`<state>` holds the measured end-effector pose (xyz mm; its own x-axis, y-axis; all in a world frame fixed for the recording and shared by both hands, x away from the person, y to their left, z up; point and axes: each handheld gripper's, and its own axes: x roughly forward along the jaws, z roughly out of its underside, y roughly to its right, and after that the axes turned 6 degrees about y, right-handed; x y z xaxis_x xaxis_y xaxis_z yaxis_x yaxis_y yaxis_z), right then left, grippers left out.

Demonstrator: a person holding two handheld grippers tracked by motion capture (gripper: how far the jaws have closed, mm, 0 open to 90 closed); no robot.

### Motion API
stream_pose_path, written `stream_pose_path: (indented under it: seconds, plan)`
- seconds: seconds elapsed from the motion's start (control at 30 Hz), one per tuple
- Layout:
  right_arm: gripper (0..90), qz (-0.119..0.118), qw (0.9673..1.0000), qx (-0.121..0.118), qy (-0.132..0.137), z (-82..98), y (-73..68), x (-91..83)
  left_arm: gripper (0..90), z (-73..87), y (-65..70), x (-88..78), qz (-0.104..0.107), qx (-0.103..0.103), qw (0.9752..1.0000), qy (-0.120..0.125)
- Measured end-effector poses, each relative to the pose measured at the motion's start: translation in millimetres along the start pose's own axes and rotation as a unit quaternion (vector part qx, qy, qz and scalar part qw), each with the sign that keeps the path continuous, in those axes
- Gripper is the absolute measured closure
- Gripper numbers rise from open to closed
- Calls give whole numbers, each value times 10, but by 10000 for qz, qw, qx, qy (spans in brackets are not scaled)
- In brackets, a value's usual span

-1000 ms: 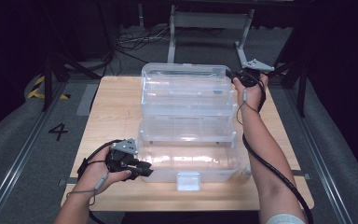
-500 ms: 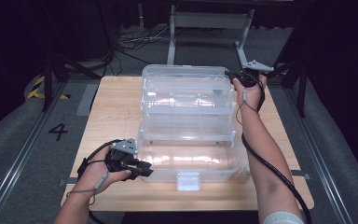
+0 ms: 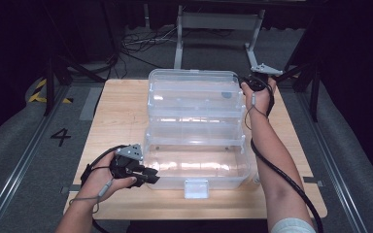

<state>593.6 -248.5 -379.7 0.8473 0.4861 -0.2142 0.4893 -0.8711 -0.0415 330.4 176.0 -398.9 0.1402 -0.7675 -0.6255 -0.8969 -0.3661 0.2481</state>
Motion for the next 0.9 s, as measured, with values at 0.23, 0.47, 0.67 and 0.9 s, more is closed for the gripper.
stream_pose_path:
  seconds: [0.23,0.47,0.67,0.9]
  plan:
    - [825,59,10000,-45,-29,52,0,35,713,2,-9,3,22,-8,10000,-3]
    - [827,104,9999,-20,-44,113,5,72,711,4,-10,2,28,-9,10000,3]
    - [829,156,9998,-25,-89,157,8,99,711,4,-10,2,27,-9,10000,4]
    - [830,169,9997,-34,-199,196,18,132,712,4,-11,2,29,-8,10000,4]
